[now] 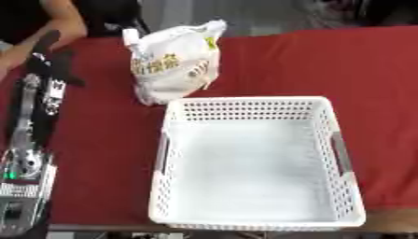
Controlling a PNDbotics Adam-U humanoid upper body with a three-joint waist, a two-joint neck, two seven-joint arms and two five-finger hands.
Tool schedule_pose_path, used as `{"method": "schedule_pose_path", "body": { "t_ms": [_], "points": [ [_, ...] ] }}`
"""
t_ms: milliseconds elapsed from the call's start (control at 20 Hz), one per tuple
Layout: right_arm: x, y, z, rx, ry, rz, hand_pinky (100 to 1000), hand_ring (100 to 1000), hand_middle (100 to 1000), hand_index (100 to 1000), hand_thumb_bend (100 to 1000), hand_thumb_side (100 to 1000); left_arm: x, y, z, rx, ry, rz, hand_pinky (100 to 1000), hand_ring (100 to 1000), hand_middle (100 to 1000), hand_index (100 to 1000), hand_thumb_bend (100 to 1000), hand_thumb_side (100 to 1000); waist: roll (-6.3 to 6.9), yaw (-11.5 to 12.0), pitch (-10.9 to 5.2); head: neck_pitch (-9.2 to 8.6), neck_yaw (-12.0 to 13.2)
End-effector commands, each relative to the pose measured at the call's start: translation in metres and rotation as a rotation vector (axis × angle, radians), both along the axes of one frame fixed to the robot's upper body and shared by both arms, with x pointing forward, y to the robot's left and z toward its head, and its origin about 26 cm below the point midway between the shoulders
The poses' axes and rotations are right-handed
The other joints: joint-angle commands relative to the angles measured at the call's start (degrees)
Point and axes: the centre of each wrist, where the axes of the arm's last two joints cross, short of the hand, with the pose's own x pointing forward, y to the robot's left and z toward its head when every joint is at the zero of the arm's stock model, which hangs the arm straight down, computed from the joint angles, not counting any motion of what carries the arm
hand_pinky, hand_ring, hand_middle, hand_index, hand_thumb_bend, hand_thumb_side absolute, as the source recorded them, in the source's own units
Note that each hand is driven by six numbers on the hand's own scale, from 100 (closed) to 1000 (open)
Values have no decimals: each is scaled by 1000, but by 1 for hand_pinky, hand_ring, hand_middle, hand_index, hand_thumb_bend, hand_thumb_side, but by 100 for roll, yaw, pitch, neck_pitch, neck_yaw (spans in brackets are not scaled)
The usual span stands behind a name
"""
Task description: Pick up objects on the table and place them in the box.
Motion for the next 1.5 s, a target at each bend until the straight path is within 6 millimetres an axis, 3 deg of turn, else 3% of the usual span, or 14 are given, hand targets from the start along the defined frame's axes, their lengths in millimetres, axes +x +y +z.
{"method": "schedule_pose_path", "body": {
  "t_ms": [50, 750, 1250, 1500],
  "points": [
    [-1, 0, 4, -3, -15, -2, 558, 779, 849, 1000, 325, 967, 0, 0, 6, 9, -20, -7, 540, 839, 979, 1000, 1000, 940, -20, 9, -55, 2, -31],
    [-1, -1, 4, -4, -16, -4, 558, 780, 849, 1000, 325, 966, -1, 4, 8, 50, -14, 2, 559, 845, 981, 1000, 1000, 913, -15, -5, -51, 2, -42],
    [0, 0, 5, -15, -15, 1, 557, 780, 848, 1000, 326, 966, -6, 43, 25, 574, 223, 97, 663, 871, 980, 1000, 1000, 909, 36, -96, -48, 2, -2],
    [0, 0, 5, -14, -16, 2, 557, 779, 848, 1000, 326, 966, -4, 49, 21, 651, 289, 117, 682, 874, 979, 1000, 1000, 903, 39, -115, -45, 2, 2]
  ]
}}
